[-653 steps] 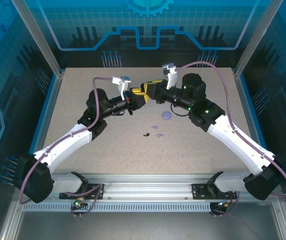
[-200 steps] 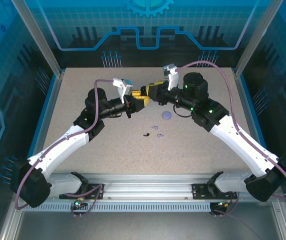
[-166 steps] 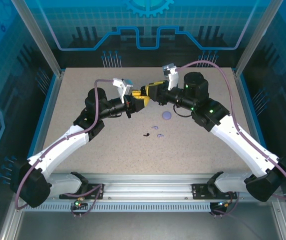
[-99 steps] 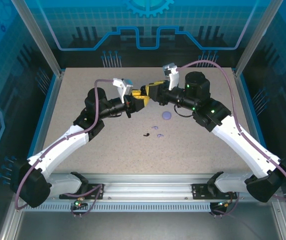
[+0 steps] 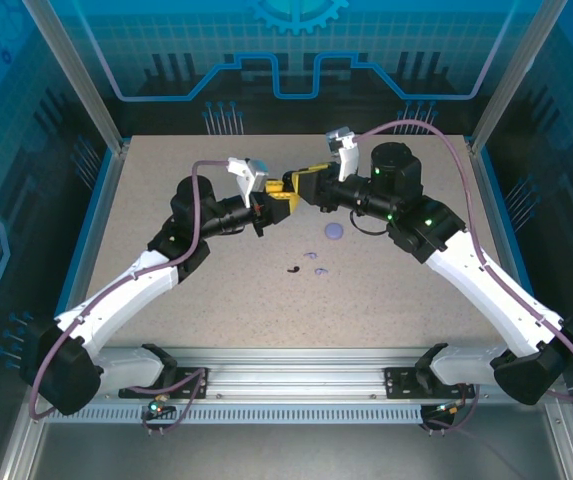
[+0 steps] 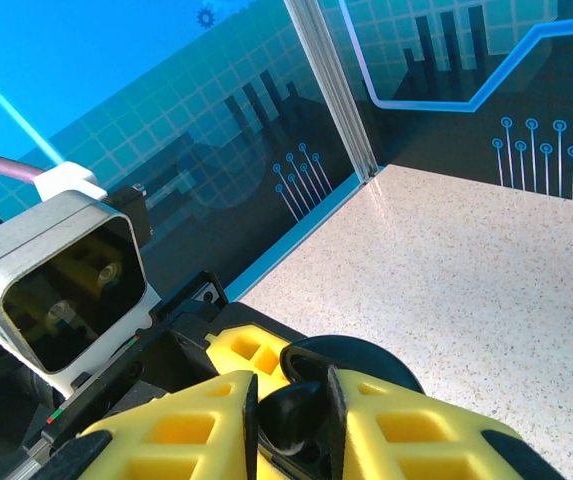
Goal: Insert wireless bluetooth earbuds into charging case
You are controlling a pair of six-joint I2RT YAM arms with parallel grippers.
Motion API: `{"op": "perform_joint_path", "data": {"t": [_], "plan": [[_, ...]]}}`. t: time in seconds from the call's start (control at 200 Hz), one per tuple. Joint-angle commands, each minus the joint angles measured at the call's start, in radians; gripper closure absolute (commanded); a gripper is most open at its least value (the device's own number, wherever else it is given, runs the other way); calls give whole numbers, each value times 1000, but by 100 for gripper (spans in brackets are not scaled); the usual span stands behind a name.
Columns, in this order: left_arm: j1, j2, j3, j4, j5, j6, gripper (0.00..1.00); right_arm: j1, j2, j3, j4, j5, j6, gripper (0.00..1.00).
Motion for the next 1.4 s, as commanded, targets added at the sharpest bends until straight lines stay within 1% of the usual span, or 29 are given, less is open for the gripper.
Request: {"op": "perform_joint_path", "data": {"t": [0.0,0.28,0.44,0.795,1.05,1.25,1.396], "plan": [[-9,-28,29,-2,-19,35,79,3,-3,37,-27,-11,-19,74],[-10,-39,22,1,-32,37,79,3,-2,37,-41,12,-22,74],[-11,-39,21,7,-21,34,79,2,-1,39,-45,20,-26,74],[-12,-45,20,25,-14,30,79,2,17,47,-65,5,-23,74],[-11,-45,18,40,1,22,79,2,41,66,-93,-29,-19,74],[-12,-47,17,41,-5,22,79,1,40,67,-106,-22,-22,70],[-12,-43,17,36,-4,22,79,2,32,67,-108,-16,-25,62]]}}
